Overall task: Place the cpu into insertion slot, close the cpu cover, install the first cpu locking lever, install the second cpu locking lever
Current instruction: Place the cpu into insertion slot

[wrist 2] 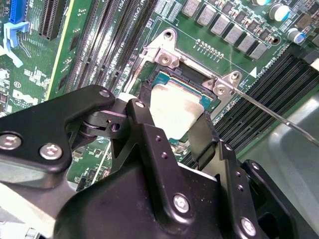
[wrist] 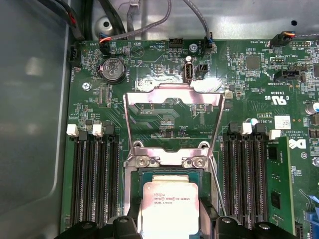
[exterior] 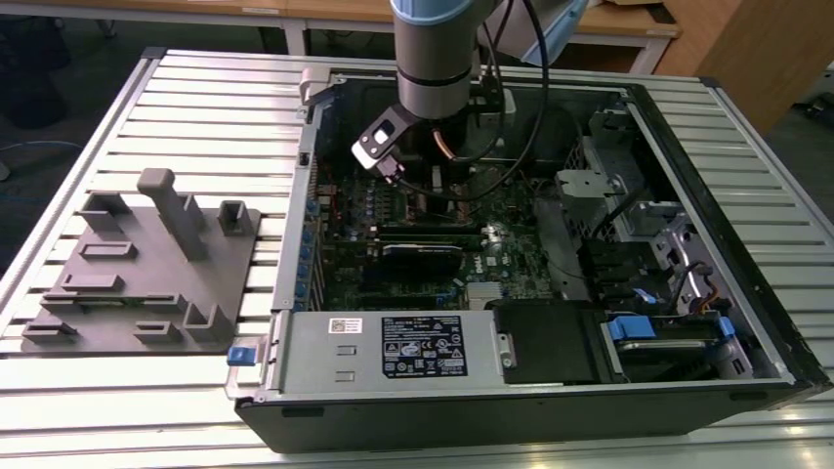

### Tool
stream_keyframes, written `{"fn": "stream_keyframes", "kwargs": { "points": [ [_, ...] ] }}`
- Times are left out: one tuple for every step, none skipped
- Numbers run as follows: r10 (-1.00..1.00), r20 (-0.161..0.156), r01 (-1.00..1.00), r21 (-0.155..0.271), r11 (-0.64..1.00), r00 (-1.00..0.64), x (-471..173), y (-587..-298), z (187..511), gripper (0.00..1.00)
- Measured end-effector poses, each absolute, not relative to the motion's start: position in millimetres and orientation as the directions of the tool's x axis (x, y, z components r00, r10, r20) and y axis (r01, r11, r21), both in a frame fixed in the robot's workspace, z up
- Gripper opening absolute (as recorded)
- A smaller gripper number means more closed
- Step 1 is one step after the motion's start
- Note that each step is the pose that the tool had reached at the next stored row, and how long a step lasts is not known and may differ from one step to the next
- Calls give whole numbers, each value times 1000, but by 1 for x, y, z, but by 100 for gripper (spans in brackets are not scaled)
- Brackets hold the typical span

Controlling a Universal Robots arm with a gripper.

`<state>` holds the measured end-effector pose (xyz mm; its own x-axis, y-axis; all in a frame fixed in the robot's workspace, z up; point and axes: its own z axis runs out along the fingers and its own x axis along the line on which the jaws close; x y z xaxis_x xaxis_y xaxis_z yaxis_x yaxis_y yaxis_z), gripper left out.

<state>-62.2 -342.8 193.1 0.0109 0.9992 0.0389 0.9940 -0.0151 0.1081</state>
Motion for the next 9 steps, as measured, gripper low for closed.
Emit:
{"fn": "stream_keyframes", "kwargs": {
  "points": [
    [999,39,994,108,-15,11,-62,-343,193,54],
    [999,39,994,108,-15,11,-62,-343,193,54],
    [999,39,994,108,-15,11,-62,-343,193,54],
    [999,39,994,108,-15,11,-62,-343,193,54],
    [999,39,994,108,-15,11,-62,-343,192,54],
    [999,38,994,108,-15,11,-62,-343,192,54],
    [999,38,994,108,-15,11,-62,-343,192,54],
    [999,38,994,108,-15,11,-62,-343,192,54],
    [999,38,994,108,-15,11,-62,-343,192,54]
  ]
}}
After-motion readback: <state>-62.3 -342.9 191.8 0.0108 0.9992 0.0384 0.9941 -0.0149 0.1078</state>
